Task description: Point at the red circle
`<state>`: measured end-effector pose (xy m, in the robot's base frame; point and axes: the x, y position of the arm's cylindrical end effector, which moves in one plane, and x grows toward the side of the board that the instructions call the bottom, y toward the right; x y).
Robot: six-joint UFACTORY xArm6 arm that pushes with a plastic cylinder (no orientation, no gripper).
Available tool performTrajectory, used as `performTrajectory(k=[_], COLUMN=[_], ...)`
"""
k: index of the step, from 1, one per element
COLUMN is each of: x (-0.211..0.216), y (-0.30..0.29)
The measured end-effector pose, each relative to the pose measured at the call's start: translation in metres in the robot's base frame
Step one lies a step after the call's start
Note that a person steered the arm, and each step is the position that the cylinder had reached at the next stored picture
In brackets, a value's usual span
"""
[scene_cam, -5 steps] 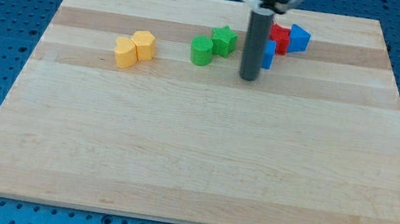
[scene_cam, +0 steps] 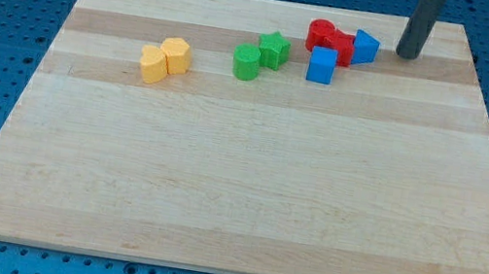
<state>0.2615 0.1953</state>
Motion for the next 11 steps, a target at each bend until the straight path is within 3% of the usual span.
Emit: performTrajectory(k=[2, 5, 8, 11], x=[-0.013, 0.013, 0.088, 0.192], y=[-0.052, -0.061, -0.061, -0.062])
